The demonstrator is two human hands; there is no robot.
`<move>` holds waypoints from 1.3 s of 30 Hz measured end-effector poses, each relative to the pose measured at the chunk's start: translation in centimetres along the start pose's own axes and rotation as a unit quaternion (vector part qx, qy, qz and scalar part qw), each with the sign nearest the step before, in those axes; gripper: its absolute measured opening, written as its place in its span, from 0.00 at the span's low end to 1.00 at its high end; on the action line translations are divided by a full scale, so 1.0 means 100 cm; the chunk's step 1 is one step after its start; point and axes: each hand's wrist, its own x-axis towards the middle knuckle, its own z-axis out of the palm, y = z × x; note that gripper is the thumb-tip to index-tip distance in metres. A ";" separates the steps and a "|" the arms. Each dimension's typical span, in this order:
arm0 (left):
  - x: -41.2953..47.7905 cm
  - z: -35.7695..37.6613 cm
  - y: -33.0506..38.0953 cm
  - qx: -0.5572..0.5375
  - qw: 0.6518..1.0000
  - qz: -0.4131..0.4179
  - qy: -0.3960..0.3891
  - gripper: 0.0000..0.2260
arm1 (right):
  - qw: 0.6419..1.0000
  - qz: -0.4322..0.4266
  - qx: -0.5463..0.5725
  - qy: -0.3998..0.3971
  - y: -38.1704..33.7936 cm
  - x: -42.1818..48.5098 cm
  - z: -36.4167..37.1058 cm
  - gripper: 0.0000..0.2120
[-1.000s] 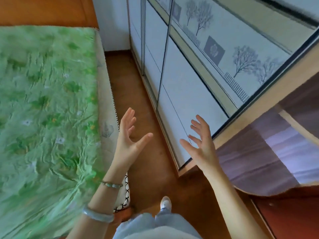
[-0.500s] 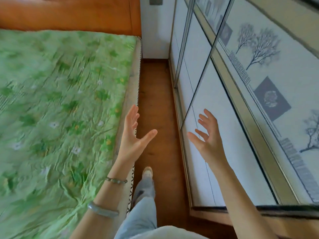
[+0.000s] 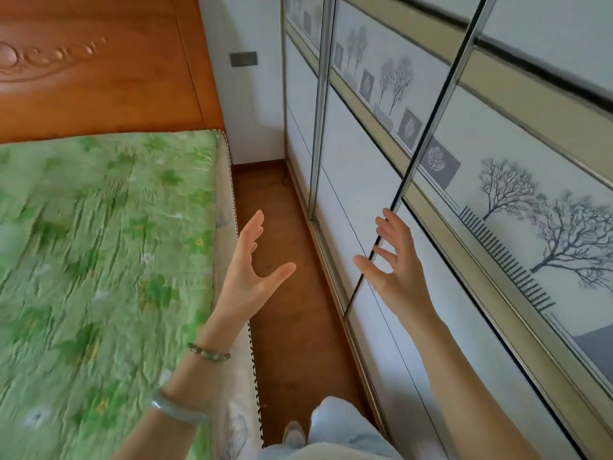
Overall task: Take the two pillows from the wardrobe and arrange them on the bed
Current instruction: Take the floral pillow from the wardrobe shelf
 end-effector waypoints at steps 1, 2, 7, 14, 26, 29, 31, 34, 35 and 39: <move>0.010 -0.001 -0.002 0.001 1.000 0.005 -0.004 0.39 | 1.000 -0.002 0.000 0.002 0.001 0.008 0.001 0.36; 0.026 -0.003 -0.007 -0.001 1.000 0.008 -0.009 0.39 | 1.000 -0.001 0.000 0.008 0.003 0.021 0.004 0.36; 0.097 -0.010 -0.038 -0.003 1.000 0.015 -0.015 0.39 | 1.000 0.005 -0.009 0.017 0.020 0.092 0.025 0.36; 0.233 -0.003 -0.085 0.010 0.999 0.027 -0.036 0.40 | 0.999 -0.014 -0.011 0.047 0.055 0.218 0.050 0.35; 0.438 0.032 -0.118 0.012 0.988 0.050 -0.146 0.39 | 0.991 -0.006 -0.028 0.133 0.074 0.377 0.052 0.36; 0.476 0.048 -0.126 0.011 0.980 0.059 -0.189 0.40 | 0.984 0.012 -0.041 0.172 0.082 0.392 0.047 0.36; 0.501 0.061 -0.130 0.011 0.971 0.071 -0.228 0.40 | 0.977 0.029 -0.050 0.204 0.087 0.399 0.046 0.36; 0.535 0.082 -0.135 -0.005 0.951 0.108 -0.290 0.40 | 0.960 0.050 -0.073 0.266 0.090 0.407 0.051 0.36; 0.546 0.089 -0.137 -0.008 0.941 0.129 -0.313 0.40 | 0.950 0.057 -0.086 0.296 0.090 0.410 0.054 0.37; 0.587 0.107 -0.134 0.041 0.883 0.266 -0.386 0.40 | 0.910 0.095 -0.136 0.379 0.086 0.415 0.065 0.37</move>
